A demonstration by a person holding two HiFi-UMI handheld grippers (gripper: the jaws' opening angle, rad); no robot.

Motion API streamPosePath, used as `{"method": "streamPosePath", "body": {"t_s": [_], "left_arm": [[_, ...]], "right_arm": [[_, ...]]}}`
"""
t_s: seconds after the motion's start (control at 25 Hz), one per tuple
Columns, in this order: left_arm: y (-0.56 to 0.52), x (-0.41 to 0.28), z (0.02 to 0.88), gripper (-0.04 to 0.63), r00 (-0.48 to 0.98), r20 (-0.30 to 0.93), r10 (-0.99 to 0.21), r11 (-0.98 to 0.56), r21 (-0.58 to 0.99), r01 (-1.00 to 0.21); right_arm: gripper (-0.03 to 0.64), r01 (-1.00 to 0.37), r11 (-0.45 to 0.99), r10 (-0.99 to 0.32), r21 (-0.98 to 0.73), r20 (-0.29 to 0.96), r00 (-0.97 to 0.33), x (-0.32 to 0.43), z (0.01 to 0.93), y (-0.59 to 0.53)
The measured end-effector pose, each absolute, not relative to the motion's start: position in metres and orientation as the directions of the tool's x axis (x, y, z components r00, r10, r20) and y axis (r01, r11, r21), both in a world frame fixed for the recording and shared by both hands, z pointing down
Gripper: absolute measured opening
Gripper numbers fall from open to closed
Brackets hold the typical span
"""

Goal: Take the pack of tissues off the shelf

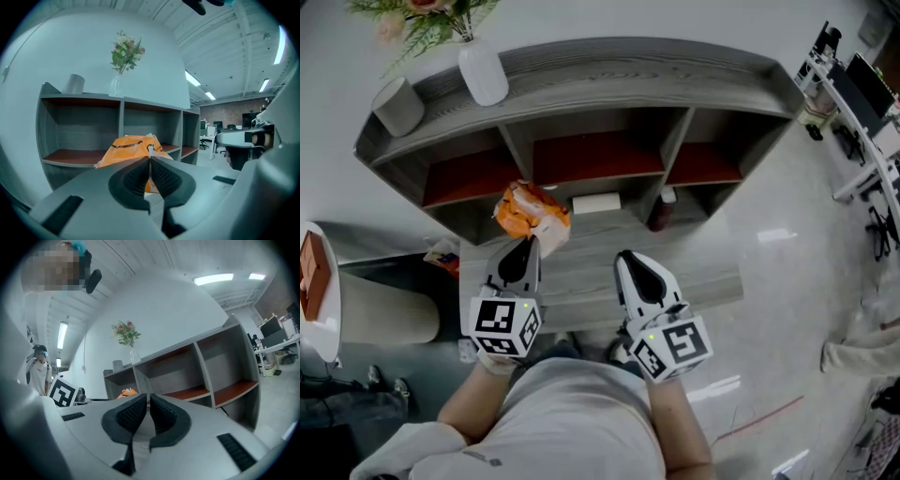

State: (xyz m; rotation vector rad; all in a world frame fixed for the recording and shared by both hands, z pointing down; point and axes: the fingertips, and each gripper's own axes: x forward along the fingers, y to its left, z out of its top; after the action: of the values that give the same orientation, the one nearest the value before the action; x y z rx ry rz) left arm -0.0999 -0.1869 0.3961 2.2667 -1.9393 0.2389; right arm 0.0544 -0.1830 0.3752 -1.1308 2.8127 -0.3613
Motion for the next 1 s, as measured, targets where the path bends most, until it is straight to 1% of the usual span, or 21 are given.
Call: {"method": "streamPosePath", "body": {"t_s": [0.2, 0.48, 0.76, 1.0], "left_arm": [[-0.195, -0.057, 0.399, 0.02, 0.261, 0.218, -0.94, -0.263, 0.021, -0.965], [-0.216, -0.009, 0.397, 0.02, 0.437, 0.207, -0.876, -0.441, 0.028, -0.897], [-0.228, 0.022, 0.392, 0.02, 0.585, 0.176, -0.791, -0.587, 0.049, -0.808], [-0.229, 0.034, 0.393, 0.02, 0.686, 0.154, -0.711, -0.683, 0.076, -0.726]], "right_arm": [[0.032, -0.72, 0.649, -0.742, -0.244, 0.006, -0.67, 0.083, 0.376, -0.183], [0.032, -0.8, 0.552, -0.823, -0.237, -0.001, -0.568, 0.122, 0.373, -0.187], [0.032, -0.86, 0.451, -0.886, -0.24, -0.002, -0.464, 0.146, 0.373, -0.188], [0.032, -0.88, 0.414, -0.905, -0.233, -0.006, -0.425, 0.149, 0.373, -0.187]]}}
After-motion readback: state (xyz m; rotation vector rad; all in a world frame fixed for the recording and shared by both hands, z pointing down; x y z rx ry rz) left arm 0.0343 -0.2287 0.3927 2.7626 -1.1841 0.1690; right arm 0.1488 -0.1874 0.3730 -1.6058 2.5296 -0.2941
